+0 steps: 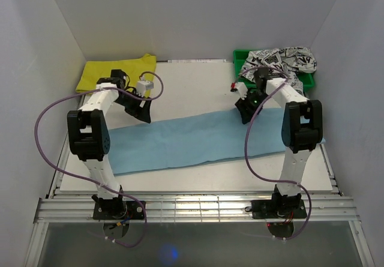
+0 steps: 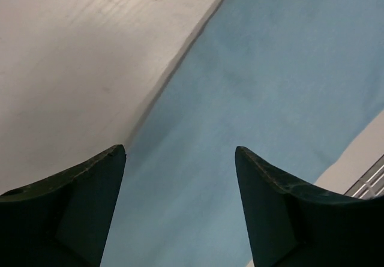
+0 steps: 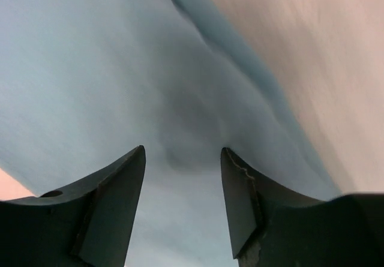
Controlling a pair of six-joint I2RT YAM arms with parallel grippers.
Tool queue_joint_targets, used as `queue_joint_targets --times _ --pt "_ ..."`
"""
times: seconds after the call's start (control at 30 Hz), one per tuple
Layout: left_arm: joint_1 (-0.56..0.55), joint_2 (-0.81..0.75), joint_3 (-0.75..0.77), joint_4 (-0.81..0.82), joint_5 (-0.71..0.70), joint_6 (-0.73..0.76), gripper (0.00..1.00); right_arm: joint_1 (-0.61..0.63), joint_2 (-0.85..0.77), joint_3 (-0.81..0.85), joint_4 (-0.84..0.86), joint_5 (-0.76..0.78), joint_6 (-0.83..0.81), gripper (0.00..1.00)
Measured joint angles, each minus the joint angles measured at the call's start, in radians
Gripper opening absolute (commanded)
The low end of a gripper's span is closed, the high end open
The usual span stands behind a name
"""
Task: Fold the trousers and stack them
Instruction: Fold the trousers
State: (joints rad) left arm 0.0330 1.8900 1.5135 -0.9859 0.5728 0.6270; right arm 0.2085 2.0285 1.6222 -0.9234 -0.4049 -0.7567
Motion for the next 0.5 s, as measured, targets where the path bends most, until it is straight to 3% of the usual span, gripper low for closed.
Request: queue_joint_targets --times 0.13,0.23,0.5 --pt "-0.074 0.052 -0.035 0.027 0.004 -0.071 0.69 -0.109 -0.031 -0.165 0.002 0.129 -0.103 0.55" --pt "-0.080 0.099 -0.066 0.050 -0.013 -0.108 0.60 -0.100 -0.106 -0.288 0.045 0.182 -0.167 0.53" --pt "-0.044 0.119 -0.080 0.063 -0.075 -0.122 0.55 -0.020 -0.198 -0.428 0.130 0.257 -0.194 0.53"
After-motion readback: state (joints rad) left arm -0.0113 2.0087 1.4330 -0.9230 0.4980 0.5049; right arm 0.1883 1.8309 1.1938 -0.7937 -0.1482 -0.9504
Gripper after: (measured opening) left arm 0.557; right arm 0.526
